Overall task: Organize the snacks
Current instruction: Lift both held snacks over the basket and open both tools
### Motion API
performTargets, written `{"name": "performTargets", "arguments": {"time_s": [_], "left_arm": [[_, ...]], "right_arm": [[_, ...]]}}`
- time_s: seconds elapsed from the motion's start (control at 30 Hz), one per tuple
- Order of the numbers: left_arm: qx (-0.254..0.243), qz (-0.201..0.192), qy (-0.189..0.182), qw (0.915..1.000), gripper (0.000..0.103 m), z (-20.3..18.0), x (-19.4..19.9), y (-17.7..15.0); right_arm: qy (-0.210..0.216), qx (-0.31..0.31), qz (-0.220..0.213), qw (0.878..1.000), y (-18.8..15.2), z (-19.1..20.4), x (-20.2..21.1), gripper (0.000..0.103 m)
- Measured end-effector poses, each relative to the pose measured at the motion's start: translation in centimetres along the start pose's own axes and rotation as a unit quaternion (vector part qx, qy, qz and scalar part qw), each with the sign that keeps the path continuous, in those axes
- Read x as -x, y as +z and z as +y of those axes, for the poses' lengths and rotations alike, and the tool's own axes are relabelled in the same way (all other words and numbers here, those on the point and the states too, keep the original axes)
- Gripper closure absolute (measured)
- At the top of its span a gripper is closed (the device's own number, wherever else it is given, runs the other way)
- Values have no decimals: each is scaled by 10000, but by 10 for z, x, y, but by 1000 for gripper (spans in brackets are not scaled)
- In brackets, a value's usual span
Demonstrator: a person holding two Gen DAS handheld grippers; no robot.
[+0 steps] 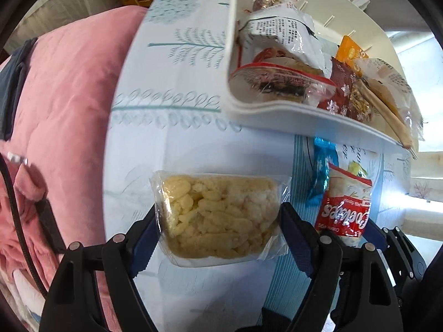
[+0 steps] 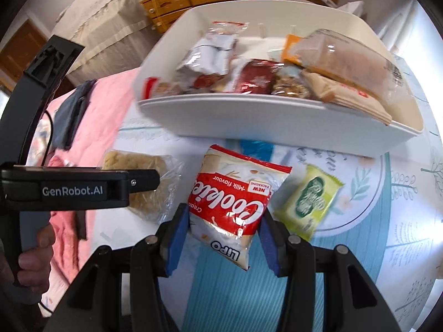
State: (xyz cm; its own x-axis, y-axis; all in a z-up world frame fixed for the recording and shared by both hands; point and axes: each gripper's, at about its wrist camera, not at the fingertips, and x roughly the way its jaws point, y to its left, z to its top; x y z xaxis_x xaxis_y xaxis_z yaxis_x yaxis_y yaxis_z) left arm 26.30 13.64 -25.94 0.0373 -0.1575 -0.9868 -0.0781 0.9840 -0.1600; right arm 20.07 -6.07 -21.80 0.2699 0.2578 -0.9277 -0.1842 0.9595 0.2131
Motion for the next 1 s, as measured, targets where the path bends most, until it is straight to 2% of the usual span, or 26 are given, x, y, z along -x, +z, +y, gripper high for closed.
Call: {"name": "performTargets", "arguments": {"time_s": [0.23,0.43,0.73,1.0], "left_arm": [[17,-148,50,9999,22,4,42,-27],[-7,-392,-48,9992,22,-5,86,-29],[-281,-931,-143,9952,22,-23,146,7],[-495,-1347,-296,9892,22,-42,165,55]], "right_arm": [[457,494,-151,9976,-6,30,27,54],[654,862,-728,9915,0,45,63,54],[428,952,-1577,9820,29,41,110,54],[58,683,-2139,9744,57,26,125,54]]}}
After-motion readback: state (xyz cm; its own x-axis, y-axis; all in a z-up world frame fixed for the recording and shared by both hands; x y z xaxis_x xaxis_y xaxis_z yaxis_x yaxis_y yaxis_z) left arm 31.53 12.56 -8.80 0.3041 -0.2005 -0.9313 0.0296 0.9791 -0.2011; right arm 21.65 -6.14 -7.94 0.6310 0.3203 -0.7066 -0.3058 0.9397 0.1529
